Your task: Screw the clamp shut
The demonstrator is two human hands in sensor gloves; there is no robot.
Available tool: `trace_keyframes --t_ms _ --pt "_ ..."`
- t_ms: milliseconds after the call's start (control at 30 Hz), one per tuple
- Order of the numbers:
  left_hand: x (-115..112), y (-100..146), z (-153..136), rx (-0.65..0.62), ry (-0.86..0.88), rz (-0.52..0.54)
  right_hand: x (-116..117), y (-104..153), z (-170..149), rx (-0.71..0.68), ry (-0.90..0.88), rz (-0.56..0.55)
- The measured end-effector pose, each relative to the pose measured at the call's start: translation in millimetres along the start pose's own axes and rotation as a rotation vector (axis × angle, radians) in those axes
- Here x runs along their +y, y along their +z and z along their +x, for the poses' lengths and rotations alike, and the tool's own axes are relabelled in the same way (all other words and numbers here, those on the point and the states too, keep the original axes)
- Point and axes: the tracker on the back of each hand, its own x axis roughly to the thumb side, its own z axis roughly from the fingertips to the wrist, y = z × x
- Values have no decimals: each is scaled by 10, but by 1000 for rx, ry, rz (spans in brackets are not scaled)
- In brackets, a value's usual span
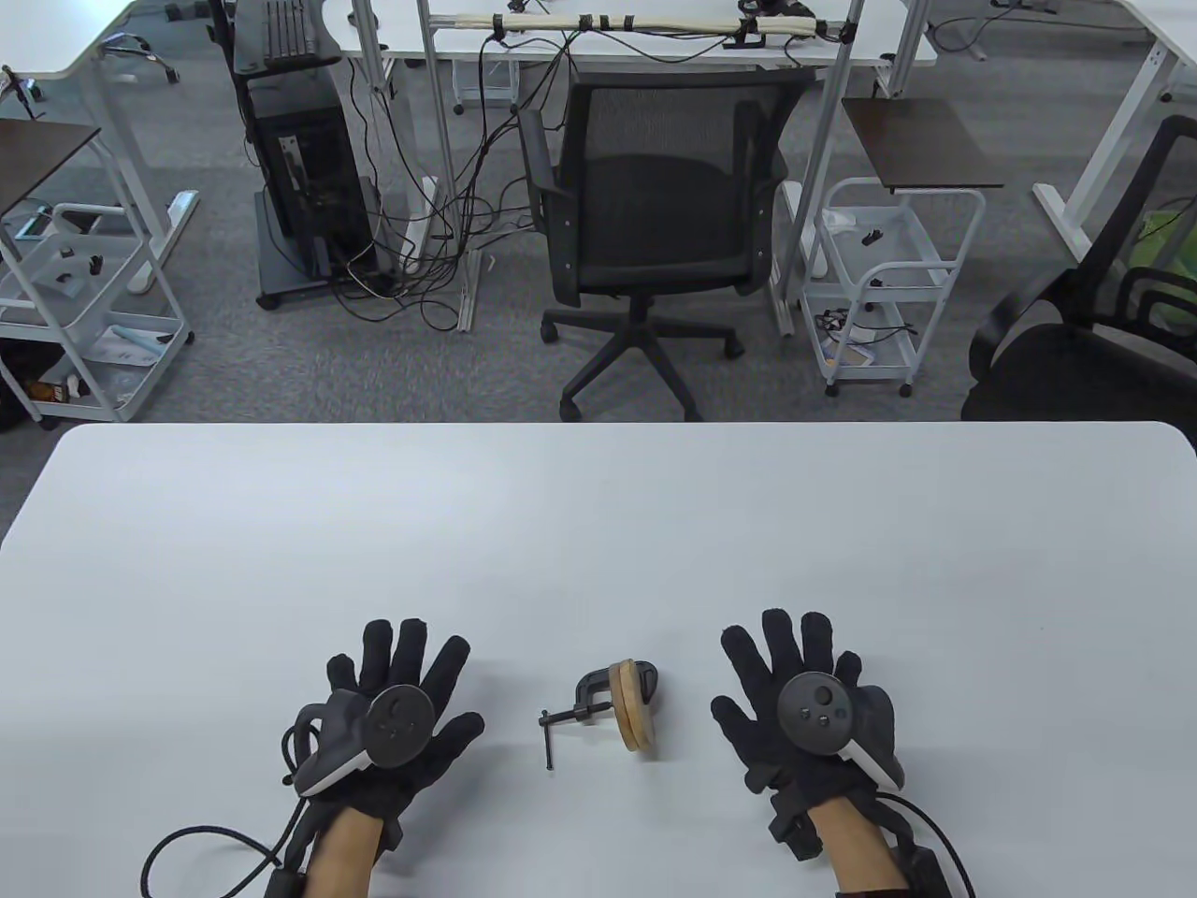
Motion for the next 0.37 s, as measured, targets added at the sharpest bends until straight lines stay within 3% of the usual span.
trace_keyframes --t_ms 167,367 --pt "-3 -1 21 -35 -22 95 49 16 9 26 111 56" --pt "-24 -9 64 -27 -37 55 69 29 9 38 119 70"
